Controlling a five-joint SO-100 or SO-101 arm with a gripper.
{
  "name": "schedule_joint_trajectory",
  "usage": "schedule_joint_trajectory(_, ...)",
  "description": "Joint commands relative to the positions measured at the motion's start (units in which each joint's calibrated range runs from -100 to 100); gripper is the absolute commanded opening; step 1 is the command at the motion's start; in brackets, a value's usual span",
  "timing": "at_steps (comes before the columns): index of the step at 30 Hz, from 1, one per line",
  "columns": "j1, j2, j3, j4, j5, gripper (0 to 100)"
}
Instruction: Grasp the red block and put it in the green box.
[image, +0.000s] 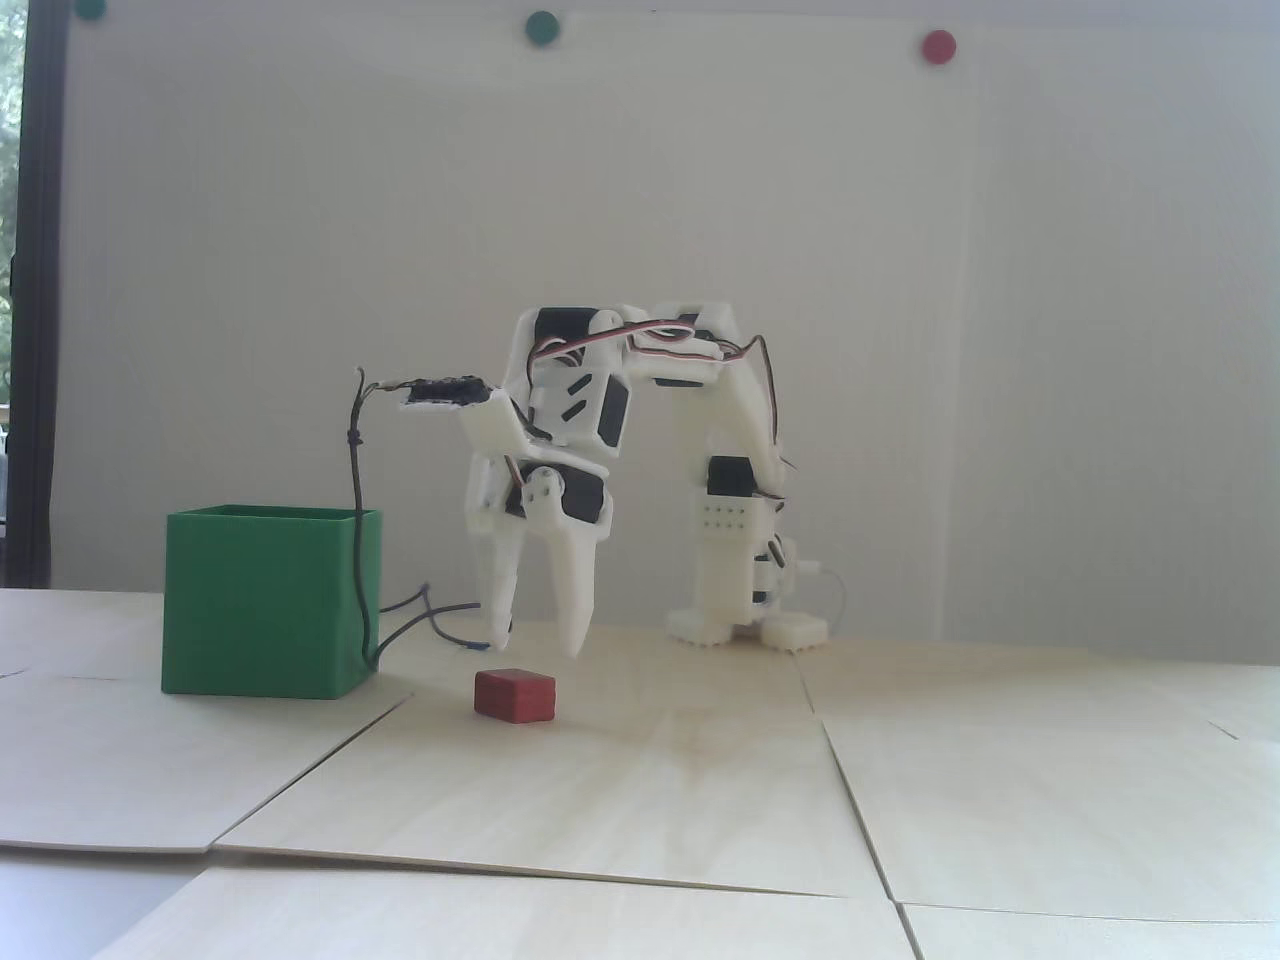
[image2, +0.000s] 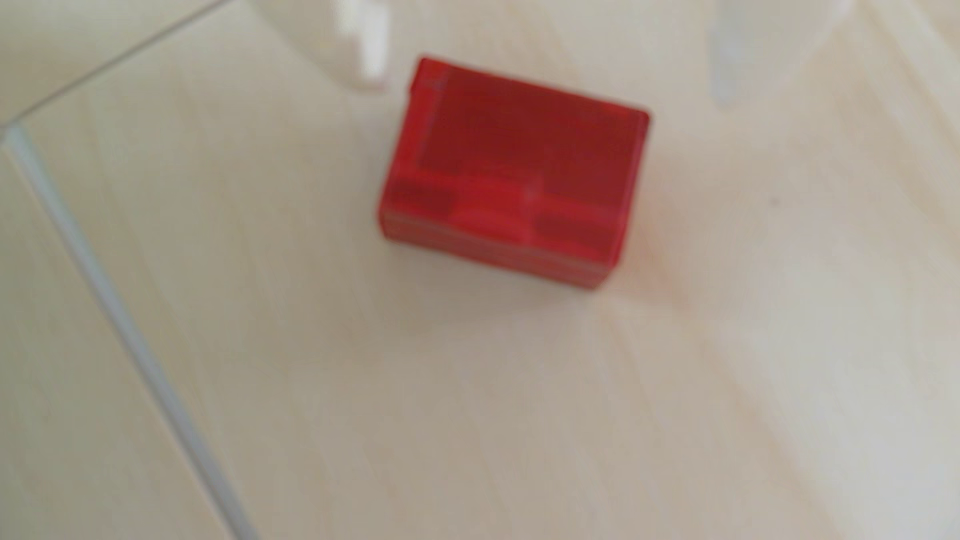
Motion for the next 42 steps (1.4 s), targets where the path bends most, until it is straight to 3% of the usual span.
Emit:
schedule_joint_trajectory(1,-0.9,-1.3,-4.5,0.3,0.7,29)
schedule_joint_trajectory(42,0.5,5.0,-7.4,0.4,0.4,30)
